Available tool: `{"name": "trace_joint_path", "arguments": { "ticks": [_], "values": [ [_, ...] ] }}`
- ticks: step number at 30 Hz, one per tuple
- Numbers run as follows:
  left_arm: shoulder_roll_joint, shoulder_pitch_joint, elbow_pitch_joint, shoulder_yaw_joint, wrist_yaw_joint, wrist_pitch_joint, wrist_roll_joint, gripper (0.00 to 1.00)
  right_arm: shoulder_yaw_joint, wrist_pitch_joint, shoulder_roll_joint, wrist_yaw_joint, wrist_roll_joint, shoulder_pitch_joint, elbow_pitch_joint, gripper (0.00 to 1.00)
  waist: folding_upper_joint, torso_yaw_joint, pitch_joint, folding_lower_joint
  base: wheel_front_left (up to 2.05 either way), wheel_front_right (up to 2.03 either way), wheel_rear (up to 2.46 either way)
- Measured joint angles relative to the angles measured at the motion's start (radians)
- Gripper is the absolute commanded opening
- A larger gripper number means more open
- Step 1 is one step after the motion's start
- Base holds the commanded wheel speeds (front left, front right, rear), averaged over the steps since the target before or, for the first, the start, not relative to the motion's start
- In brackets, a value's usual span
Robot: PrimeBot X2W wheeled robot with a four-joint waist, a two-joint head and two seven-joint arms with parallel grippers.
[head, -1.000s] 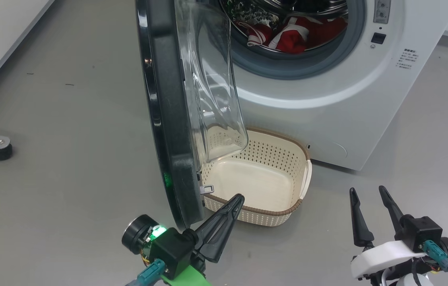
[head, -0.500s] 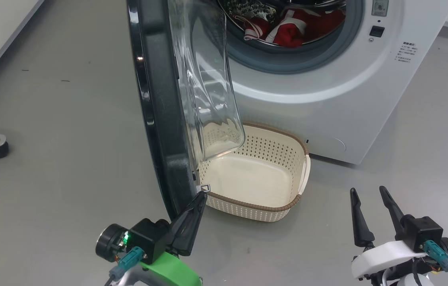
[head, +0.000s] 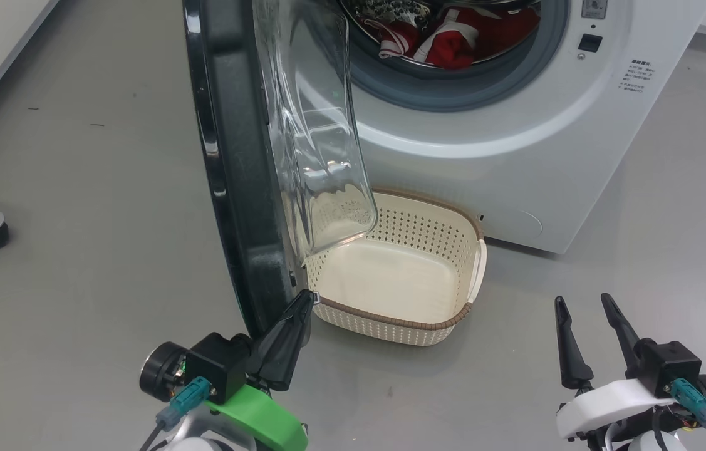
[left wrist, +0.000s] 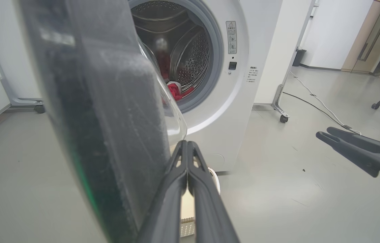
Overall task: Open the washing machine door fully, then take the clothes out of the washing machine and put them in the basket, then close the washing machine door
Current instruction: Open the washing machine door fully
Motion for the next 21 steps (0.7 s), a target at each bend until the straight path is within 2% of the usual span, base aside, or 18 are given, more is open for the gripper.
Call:
{"name": "trace_joint_path", "arguments": {
  "ticks": [11,16,21],
  "values": [
    [0.001,0.000,0.035,0.079,0.057,-0.017,-0.010,0.00,-0.009,0.000,0.001,0.007,-0.002,-0.005,0.001,1.00,0.0000,0.007,0.006,0.0000,0.00,0.00,0.00],
    [0.008,0.000,0.054,0.143,0.094,-0.035,-0.024,0.00,-0.013,0.000,0.001,0.012,-0.003,-0.012,0.001,1.00,0.0000,0.010,0.010,0.0000,0.00,0.00,0.00],
    [0.027,0.000,0.078,0.203,0.110,-0.056,-0.035,0.00,-0.016,0.000,0.001,0.012,-0.010,-0.015,0.001,1.00,0.0000,0.009,0.015,0.0000,0.00,0.00,0.00]
  ]
}}
